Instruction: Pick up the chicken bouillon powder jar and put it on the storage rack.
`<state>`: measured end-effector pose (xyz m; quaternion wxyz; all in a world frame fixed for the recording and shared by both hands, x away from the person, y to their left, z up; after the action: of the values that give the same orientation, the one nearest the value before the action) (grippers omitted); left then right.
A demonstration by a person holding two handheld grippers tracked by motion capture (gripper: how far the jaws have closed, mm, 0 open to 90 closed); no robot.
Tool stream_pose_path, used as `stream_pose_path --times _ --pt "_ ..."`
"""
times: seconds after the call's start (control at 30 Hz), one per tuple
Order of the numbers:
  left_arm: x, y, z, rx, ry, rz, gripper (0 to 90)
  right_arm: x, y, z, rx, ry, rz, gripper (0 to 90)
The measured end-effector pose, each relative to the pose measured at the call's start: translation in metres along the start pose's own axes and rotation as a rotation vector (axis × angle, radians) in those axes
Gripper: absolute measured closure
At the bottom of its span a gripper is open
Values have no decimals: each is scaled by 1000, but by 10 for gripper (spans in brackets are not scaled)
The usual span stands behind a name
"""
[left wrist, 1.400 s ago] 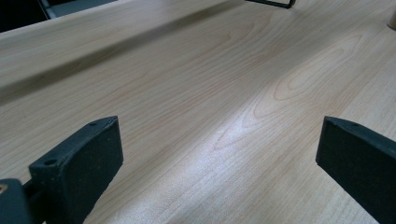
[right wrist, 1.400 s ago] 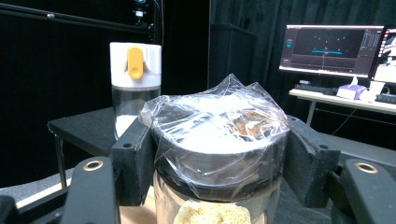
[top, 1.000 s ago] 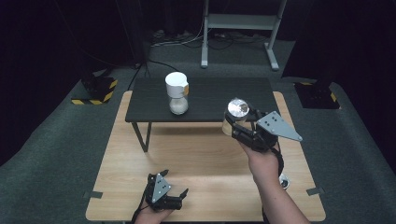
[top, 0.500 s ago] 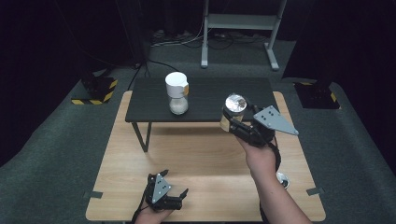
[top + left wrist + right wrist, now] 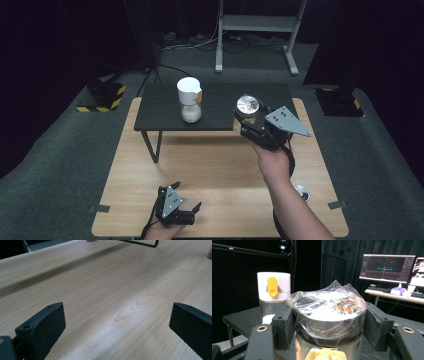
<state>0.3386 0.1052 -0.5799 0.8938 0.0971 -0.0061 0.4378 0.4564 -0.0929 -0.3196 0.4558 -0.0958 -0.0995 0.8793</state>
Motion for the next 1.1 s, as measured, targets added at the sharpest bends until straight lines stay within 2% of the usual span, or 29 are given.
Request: stream_pose_path --times 0.4,1.1 --pt "0 0 0 -2 2 -5 8 -1 -15 2 -8 9 -4 344" --pt "0 1 0 -8 13 -8 8 -1 -42 -7 2 7 -17 344"
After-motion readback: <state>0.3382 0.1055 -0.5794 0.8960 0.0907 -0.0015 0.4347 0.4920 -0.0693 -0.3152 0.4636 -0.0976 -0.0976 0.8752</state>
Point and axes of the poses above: each handheld gripper's, and its own axes: y roughly backward along the jaws, z roughly out of its top, x roughly to its left, the point moved 8 cm from there along -y, roughly forward along the jaws, and after that the axes turned 14 degrees about -x, right-handed, at the moved point
